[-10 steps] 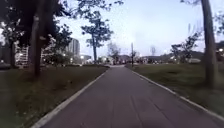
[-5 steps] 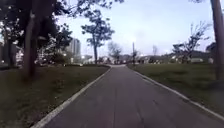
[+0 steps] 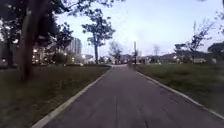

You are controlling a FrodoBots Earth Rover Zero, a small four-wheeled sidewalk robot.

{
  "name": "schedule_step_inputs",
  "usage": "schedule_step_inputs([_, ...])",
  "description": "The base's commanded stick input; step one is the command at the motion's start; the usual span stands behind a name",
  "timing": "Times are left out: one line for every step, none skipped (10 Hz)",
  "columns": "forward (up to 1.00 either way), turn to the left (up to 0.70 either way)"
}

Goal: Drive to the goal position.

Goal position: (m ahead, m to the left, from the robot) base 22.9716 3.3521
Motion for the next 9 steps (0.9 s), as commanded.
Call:
schedule_step_inputs([0.7,0.0])
schedule_step_inputs([0.7,0.0])
schedule_step_inputs([0.7,0.0])
schedule_step_inputs([0.7,0.0])
schedule_step_inputs([0.7,0.0])
schedule_step_inputs([0.7,0.0])
schedule_step_inputs([0.7,0.0])
schedule_step_inputs([0.7,0.0])
schedule_step_inputs([0.7,0.0])
